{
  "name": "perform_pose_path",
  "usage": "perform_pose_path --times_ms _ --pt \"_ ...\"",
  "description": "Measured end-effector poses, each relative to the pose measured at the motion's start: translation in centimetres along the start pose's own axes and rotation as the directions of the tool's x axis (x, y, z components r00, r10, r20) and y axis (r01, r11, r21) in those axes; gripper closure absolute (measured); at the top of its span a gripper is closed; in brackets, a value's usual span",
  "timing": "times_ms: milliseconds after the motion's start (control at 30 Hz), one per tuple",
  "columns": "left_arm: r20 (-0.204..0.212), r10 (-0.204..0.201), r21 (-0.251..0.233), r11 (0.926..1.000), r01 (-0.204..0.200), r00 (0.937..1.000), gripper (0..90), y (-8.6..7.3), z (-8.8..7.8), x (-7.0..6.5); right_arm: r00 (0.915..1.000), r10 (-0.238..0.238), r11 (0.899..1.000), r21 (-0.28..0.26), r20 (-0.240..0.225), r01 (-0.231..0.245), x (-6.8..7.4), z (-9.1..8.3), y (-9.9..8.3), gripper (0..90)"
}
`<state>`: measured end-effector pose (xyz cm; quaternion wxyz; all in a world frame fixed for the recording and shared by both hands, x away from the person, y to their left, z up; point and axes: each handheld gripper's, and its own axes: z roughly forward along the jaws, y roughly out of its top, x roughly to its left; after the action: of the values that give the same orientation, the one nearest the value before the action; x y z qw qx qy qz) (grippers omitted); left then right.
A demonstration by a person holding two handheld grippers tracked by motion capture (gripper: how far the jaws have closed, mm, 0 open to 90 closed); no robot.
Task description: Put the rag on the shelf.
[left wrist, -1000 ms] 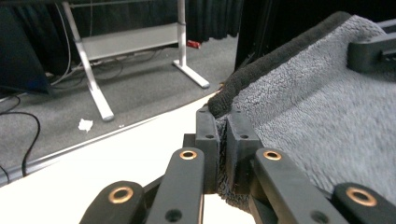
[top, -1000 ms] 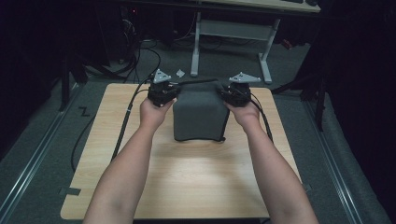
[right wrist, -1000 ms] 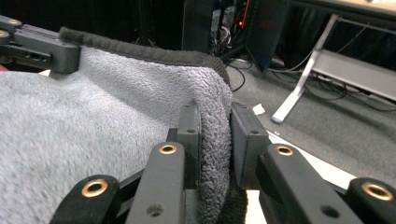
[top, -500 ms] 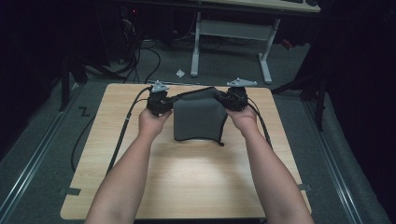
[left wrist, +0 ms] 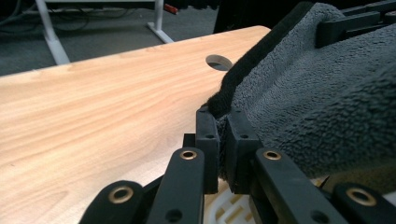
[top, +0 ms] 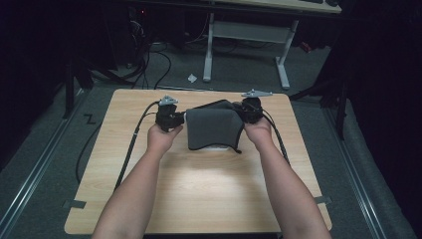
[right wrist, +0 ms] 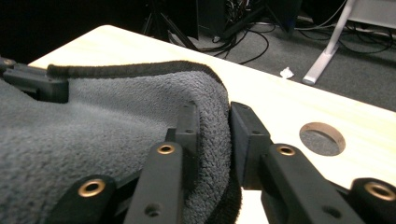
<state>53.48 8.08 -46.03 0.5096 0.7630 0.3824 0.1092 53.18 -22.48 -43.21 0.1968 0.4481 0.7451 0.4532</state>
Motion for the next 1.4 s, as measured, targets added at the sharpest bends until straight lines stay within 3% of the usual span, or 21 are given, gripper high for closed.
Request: perform_pose_path --times_ms 100,333,467,600,667,733,800,1167,1400 --pt "0.007 -0.005 0.005 1.0 0.005 1.0 84.7 -0.4 0.1 0.1 0.9994 0.034 0.999 0.012 -0.01 -0.034 -0.4 0.1 -0.2 67.1" --pt "0.012 -0.003 0.012 0.9999 0.002 0.9999 84.6 -0.7 -0.1 0.1 0.9976 0.05 0.999 0.008 0.048 -0.051 -0.7 0.0 -0.2 55.7" --pt "-0.002 -0.013 0.018 0.9997 0.013 0.9999 84.7 -1.0 -0.2 0.6 0.9944 0.056 0.998 -0.039 0.09 -0.053 -1.1 -0.9 0.1 54.4" --pt "0.013 -0.041 0.025 0.9989 0.04 0.9991 84.3 -1.4 -0.3 1.2 0.9884 0.088 0.993 -0.086 0.124 -0.078 -1.9 -2.1 0.5 54.9" --pt "0.033 -0.055 0.023 0.9983 0.054 0.9979 79.7 -1.5 -0.3 1.3 0.9869 0.09 0.994 -0.077 0.134 -0.08 -2.3 -2.2 0.3 54.9" --pt "0.032 -0.06 0.027 0.9979 0.059 0.9977 66.5 -1.6 -0.1 1.3 0.9854 0.092 0.994 -0.065 0.144 -0.083 -2.5 -2.2 0.0 54.9" --pt "0.038 -0.077 0.033 0.9966 0.076 0.9963 60.4 -1.8 0.0 1.4 0.9848 0.089 0.995 -0.056 0.149 -0.081 -2.6 -2.1 -0.4 55.0" --pt "0.006 -0.076 0.009 0.997 0.076 0.9971 50.3 -1.6 -0.9 1.6 0.9829 0.089 0.996 -0.025 0.161 -0.087 -2.9 -1.9 -2.6 55.1" --pt "-0.045 -0.051 0.016 0.9985 0.052 0.9977 49.0 -1.6 -1.9 1.9 0.9822 0.085 0.996 -0.01 0.168 -0.084 -3.2 -2.2 -4.0 54.9"
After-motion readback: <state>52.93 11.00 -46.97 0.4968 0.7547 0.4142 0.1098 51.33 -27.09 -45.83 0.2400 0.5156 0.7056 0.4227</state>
